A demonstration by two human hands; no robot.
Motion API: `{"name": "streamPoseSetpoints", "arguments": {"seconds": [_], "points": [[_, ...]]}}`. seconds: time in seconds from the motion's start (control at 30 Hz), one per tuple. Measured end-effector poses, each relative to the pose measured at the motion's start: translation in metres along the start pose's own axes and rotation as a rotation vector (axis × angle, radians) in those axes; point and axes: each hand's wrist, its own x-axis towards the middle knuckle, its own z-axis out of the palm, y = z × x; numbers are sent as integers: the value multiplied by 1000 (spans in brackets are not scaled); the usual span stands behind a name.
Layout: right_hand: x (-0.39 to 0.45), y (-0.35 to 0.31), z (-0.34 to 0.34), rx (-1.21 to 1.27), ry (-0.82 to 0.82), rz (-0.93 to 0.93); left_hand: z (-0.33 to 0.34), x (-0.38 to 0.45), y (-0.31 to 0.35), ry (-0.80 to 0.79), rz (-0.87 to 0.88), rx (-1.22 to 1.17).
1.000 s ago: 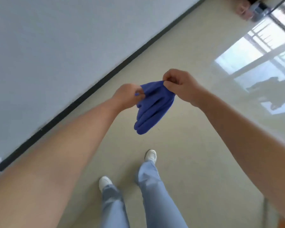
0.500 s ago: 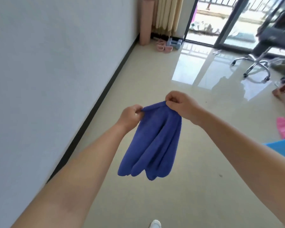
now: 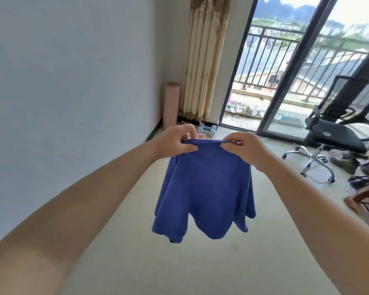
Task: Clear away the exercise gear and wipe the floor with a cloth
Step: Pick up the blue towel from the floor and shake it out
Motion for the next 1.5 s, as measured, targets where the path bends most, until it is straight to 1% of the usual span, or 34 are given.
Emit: {"name": "streamPoseSetpoints", "arguments": {"seconds": [0.07,0.17,0.23,0.3,0.4,0.53,0.63,0.73,0.8,0.9,1.0,1.07,1.1,1.13,1.17,1.27,1.37,1.4,1.47,1.5], "points": [[54,2,-23,86,33,29,-23,56,-4,57,64,62],[136,5,-51,122,2,-6,-57,136,-16,113,113,144],[197,8,-65,132,8,-46,-80,188,-25,134,93,131],[262,13,-75,138,45,-95,-102,240,-39,187,54,94],[365,19,-81,118,47,-199,-136,320,-60,252,-37,62],[495,10,-88,-92,-13,-366,-193,425,-91,338,-169,146],[580,-7,-100,-87,17,-503,-235,494,-109,478,-191,197],[664,-25,-108,-69,16,-618,-279,558,-126,631,-187,200],[722,-32,-111,-112,63,-690,-308,601,-139,679,-154,219],[816,-38,-119,-322,179,-824,-353,664,-159,679,-49,329],[903,-49,-126,-512,323,-943,-396,726,-187,646,55,439],[950,-61,-131,-678,291,-984,-420,766,-204,588,75,538],[975,-63,-134,-740,316,-1016,-431,785,-213,550,70,589],[1002,-64,-138,-803,289,-1008,-441,805,-221,515,63,635],[1030,-64,-143,-861,323,-1023,-452,825,-230,491,62,671],[1109,-58,-147,-872,325,-1016,-478,890,-259,499,65,742],[1198,-51,-140,-835,485,-1086,-499,956,-290,562,47,911],[1223,-53,-139,-822,489,-1058,-507,978,-302,591,64,988],[1278,-54,-143,-815,503,-935,-526,1020,-321,657,60,1056],[1311,-51,-144,-809,562,-917,-535,1041,-327,692,36,1073]]}}
